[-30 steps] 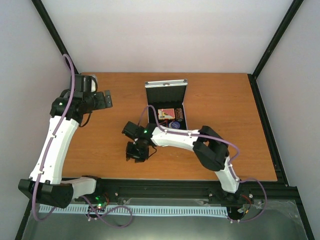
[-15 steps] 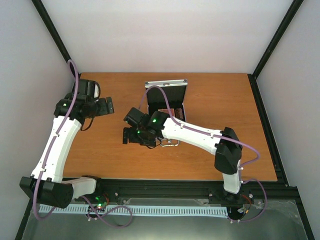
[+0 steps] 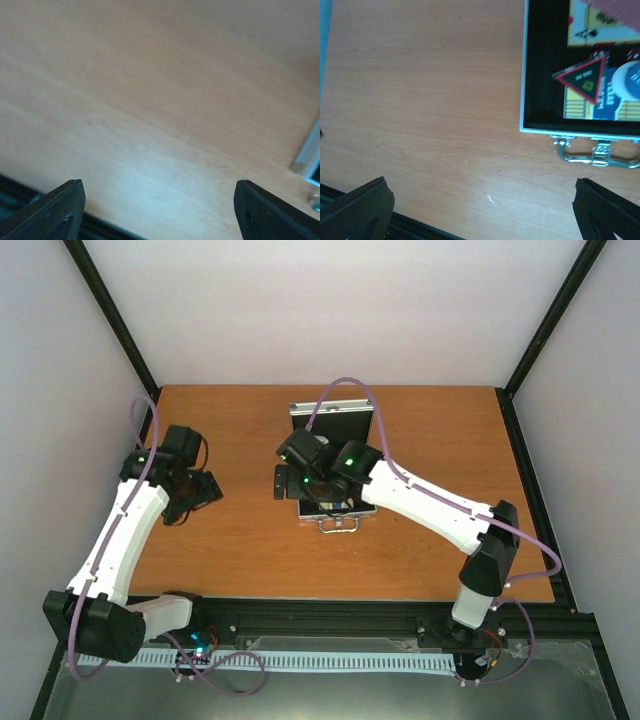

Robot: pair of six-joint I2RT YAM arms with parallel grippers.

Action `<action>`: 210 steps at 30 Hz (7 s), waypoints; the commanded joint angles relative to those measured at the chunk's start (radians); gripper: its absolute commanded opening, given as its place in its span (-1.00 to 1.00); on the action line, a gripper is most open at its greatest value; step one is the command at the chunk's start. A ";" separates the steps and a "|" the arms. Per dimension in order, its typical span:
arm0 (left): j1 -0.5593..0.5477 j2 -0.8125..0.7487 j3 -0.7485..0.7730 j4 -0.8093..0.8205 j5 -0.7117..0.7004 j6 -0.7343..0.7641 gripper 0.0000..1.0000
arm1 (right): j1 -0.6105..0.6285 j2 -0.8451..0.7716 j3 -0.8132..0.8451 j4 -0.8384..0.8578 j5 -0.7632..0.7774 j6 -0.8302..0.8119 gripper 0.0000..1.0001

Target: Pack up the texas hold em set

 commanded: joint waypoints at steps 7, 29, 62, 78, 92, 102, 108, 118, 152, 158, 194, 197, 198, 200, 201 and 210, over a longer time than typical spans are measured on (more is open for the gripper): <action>-0.002 -0.179 -0.299 -0.055 0.007 -0.656 0.53 | -0.103 -0.117 -0.041 -0.069 0.062 -0.131 1.00; 0.144 -0.337 -0.605 -0.052 0.005 -0.786 0.44 | -0.153 -0.083 -0.043 -0.171 -0.040 -0.204 1.00; 0.536 -0.166 -0.628 0.076 -0.096 -0.675 0.58 | -0.154 0.082 0.100 -0.273 -0.178 -0.309 1.00; 0.654 -0.056 -0.678 0.173 0.003 -0.564 0.68 | -0.154 0.044 0.078 -0.299 -0.149 -0.304 1.00; 0.698 -0.094 -0.753 0.199 0.050 -0.597 0.77 | -0.153 0.029 0.052 -0.285 -0.158 -0.292 1.00; 0.703 -0.147 -0.781 0.213 0.073 -0.587 0.75 | -0.155 0.018 0.018 -0.266 -0.161 -0.288 1.00; 0.702 -0.172 -0.698 0.153 0.026 -0.575 0.75 | -0.154 0.033 0.022 -0.256 -0.172 -0.293 1.00; 0.704 -0.111 -0.629 0.114 0.007 -0.534 0.79 | -0.154 0.034 0.023 -0.248 -0.175 -0.301 1.00; 0.899 0.041 -0.741 0.256 0.139 -0.456 0.75 | -0.158 0.038 0.025 -0.233 -0.165 -0.308 1.00; 0.899 0.014 -0.757 0.272 0.148 -0.445 0.70 | -0.160 0.026 0.013 -0.229 -0.160 -0.300 1.00; 0.803 0.133 -0.339 0.355 0.157 -0.022 0.71 | -0.163 0.014 -0.034 -0.154 -0.113 -0.298 1.00; 0.690 0.224 -0.193 0.343 0.125 0.012 0.78 | -0.163 0.048 -0.010 -0.160 -0.078 -0.330 1.00; 0.642 0.251 -0.148 0.330 0.099 0.014 0.80 | -0.163 0.059 0.005 -0.164 -0.071 -0.338 1.00; 0.549 0.296 -0.052 0.301 0.050 0.004 0.80 | -0.163 0.077 0.033 -0.167 -0.054 -0.351 1.00; 0.500 0.317 -0.005 0.289 0.031 -0.005 0.80 | -0.163 0.083 0.046 -0.168 -0.039 -0.359 1.00; 0.140 0.450 0.288 0.177 -0.088 0.042 1.00 | -0.164 0.027 -0.047 -0.069 0.102 -0.427 1.00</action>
